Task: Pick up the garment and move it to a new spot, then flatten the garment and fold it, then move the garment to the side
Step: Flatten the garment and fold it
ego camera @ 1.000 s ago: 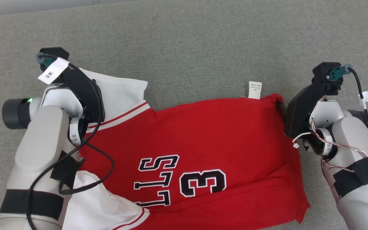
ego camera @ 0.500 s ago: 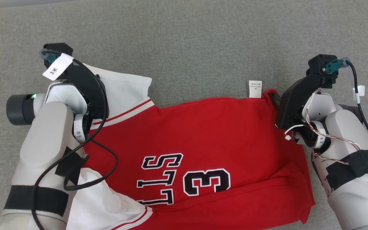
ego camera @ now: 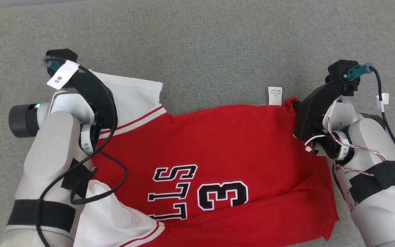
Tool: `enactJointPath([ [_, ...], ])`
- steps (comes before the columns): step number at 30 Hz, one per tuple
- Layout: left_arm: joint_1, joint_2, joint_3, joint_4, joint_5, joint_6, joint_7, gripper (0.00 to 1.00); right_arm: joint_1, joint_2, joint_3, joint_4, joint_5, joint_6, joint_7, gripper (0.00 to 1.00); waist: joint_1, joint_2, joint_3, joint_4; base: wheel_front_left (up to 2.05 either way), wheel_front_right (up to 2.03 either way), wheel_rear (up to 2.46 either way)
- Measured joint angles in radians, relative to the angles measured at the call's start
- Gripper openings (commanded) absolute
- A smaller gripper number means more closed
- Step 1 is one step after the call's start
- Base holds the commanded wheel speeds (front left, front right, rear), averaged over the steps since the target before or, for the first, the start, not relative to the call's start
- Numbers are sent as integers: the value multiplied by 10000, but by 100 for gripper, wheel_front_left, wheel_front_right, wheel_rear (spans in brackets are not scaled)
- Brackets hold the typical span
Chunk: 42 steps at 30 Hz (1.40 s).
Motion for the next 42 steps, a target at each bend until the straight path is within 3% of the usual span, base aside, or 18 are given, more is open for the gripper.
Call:
enactJointPath([
  [16,-410,-155,96,42,-61,0,-1233,0,-114,-109,-462,472,2,-33,-1051,0,1,1,-413,212,0,0,0],
  [21,-287,-198,268,-199,-435,-15,-1802,0,86,-171,-759,443,276,151,-1352,0,1,1,-597,395,0,0,0],
  [27,779,-217,311,-861,-1170,-477,-2640,0,922,-265,-1323,134,857,443,-1770,0,1,0,-941,666,0,0,0],
  [32,1983,-188,-447,-1877,-2487,-899,-3237,0,1604,-322,-1513,-190,1108,725,-1990,0,0,0,-1360,875,0,0,0],
  [42,4605,-148,-1218,-4366,-4560,-1243,-4353,0,3051,-525,-1902,-988,1430,1126,-2301,0,-1,0,-2274,1214,0,0,0],
])
